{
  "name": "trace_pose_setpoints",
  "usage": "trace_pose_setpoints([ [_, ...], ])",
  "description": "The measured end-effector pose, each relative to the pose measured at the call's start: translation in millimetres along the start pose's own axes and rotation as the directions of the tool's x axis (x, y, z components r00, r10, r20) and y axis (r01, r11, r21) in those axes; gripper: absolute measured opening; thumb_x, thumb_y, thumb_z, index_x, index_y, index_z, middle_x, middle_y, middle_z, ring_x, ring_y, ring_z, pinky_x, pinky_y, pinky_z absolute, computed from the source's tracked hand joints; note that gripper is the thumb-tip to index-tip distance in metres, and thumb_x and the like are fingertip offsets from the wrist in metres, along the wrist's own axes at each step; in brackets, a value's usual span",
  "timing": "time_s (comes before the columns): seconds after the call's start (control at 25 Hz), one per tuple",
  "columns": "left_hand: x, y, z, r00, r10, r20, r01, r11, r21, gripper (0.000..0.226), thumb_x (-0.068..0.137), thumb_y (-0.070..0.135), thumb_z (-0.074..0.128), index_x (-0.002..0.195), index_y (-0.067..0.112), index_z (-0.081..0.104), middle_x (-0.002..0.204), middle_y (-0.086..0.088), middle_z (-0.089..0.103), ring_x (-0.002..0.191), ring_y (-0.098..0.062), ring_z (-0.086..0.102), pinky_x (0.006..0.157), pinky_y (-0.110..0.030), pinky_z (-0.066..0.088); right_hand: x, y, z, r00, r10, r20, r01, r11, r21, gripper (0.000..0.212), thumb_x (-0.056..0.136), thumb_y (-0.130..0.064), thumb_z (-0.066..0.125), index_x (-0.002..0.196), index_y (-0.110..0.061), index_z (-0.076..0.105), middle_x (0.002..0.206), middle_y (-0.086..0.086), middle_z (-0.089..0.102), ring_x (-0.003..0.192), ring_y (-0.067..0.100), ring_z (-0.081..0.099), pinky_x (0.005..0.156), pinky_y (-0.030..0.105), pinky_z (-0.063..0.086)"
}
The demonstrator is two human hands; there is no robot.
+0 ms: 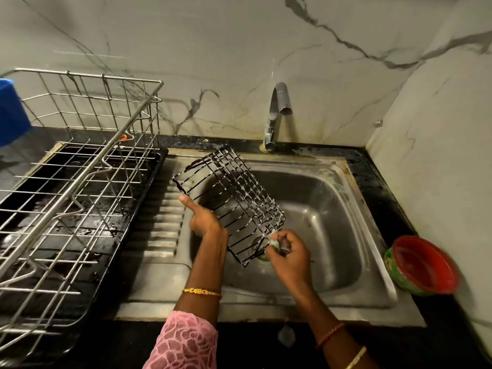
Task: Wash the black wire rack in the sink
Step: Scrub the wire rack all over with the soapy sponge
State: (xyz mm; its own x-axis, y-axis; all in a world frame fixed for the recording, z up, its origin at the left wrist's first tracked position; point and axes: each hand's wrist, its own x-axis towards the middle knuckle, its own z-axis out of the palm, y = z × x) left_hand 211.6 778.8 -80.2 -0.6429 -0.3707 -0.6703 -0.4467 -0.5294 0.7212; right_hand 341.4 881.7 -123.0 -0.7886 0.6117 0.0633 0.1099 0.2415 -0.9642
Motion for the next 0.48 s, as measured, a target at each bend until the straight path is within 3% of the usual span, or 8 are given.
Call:
trace_pose_setpoints([
  [0.16, -7, 1, 2, 0.999, 0.032, 0.041, -0.033, 0.999, 0.023, 0.070, 0.085, 0.073, 0.037, 0.107, 0.009, 0.056, 0.081, -0.002, 0.054, 0.070, -0.017, 0.052, 0.063, -0.030, 0.045, -11, -2, 1, 0.967, -0.215, 0.134, 0.229, 0.968, -0.100, 0.026, 0.073, 0.006, 0.066, 0.081, -0.019, 0.064, 0.094, 0.002, 0.060, 0.082, 0.005, 0.061, 0.072, 0.012, 0.049],
  [0.2, -6, 0, 2, 0.997, 0.055, 0.048, -0.058, 0.997, 0.056, 0.070, 0.084, 0.074, 0.037, 0.099, 0.008, 0.058, 0.080, -0.003, 0.055, 0.071, -0.018, 0.053, 0.062, -0.031, 0.046, -13, -4, 3, 0.955, -0.251, 0.156, 0.269, 0.957, -0.109, 0.023, 0.074, 0.005, 0.066, 0.084, -0.016, 0.066, 0.095, 0.001, 0.060, 0.085, 0.005, 0.061, 0.074, 0.011, 0.049],
  [0.32, -9, -3, 3, 0.985, 0.137, 0.103, -0.150, 0.979, 0.136, 0.060, 0.083, 0.076, 0.035, 0.068, 0.019, 0.047, 0.061, 0.003, 0.041, 0.052, -0.011, 0.036, 0.046, -0.026, 0.028, -2, -17, 9, 0.943, -0.279, 0.181, 0.301, 0.948, -0.105, 0.016, 0.079, 0.002, 0.066, 0.091, -0.009, 0.069, 0.098, 0.002, 0.062, 0.089, 0.006, 0.060, 0.075, 0.009, 0.047],
  [0.48, -12, -4, 3, 0.964, 0.233, 0.132, -0.260, 0.931, 0.256, 0.070, 0.083, 0.077, 0.032, 0.059, 0.015, 0.052, 0.061, -0.001, 0.050, 0.054, -0.016, 0.041, 0.056, -0.030, 0.034, 48, -62, 26, 0.948, -0.272, 0.168, 0.281, 0.959, -0.033, 0.019, 0.082, 0.002, 0.064, 0.098, -0.006, 0.067, 0.103, 0.005, 0.063, 0.090, 0.008, 0.061, 0.076, 0.010, 0.050],
])
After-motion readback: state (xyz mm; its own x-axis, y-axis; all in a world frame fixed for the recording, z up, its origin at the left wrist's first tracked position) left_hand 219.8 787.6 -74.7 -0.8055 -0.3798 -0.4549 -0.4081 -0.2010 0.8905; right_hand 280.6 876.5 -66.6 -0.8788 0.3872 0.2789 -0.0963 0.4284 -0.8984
